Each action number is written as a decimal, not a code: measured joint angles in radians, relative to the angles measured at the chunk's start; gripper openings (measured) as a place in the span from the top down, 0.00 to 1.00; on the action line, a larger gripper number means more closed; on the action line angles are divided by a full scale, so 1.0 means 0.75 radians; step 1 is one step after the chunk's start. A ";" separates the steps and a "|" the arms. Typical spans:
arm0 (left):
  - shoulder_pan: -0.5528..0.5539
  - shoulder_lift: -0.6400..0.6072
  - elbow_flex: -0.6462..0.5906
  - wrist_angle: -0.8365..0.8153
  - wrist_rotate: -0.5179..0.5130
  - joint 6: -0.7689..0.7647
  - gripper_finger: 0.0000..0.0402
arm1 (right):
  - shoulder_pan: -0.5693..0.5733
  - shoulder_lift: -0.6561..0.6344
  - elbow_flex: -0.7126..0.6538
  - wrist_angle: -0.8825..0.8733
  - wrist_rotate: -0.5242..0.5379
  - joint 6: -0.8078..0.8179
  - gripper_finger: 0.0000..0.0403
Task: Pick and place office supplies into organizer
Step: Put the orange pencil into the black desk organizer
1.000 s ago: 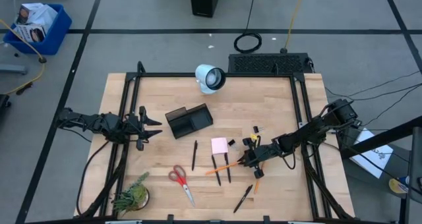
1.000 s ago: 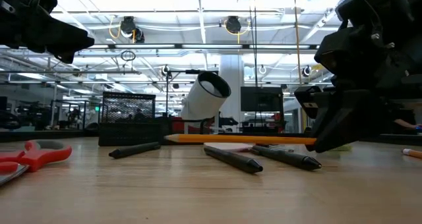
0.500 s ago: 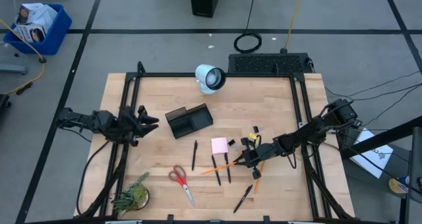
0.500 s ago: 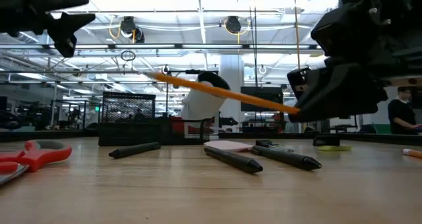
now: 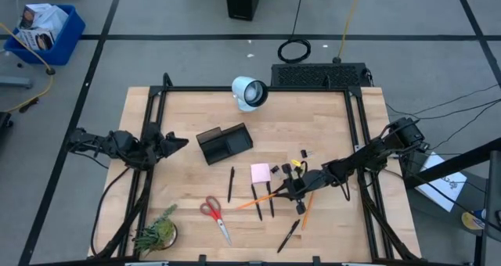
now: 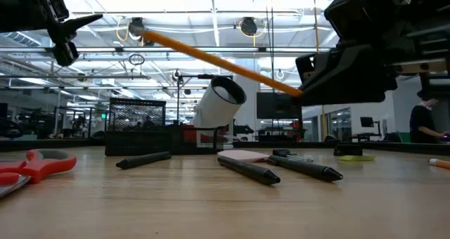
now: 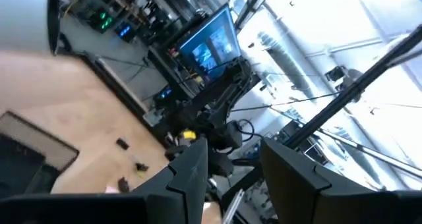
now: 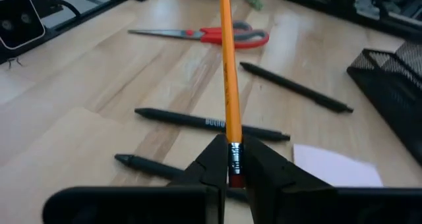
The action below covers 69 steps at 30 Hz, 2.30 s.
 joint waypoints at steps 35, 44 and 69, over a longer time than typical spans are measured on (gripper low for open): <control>-0.210 1.487 0.267 0.618 0.148 -0.710 0.64 | -0.003 0.000 0.151 -0.099 0.170 -0.432 0.95; -0.246 1.691 0.478 0.612 0.178 -0.662 0.64 | -0.003 0.000 0.171 -0.125 0.169 -0.478 0.94; -0.234 1.994 0.503 0.837 0.318 -0.952 0.64 | 0.001 0.000 0.171 -0.159 0.169 -0.549 0.94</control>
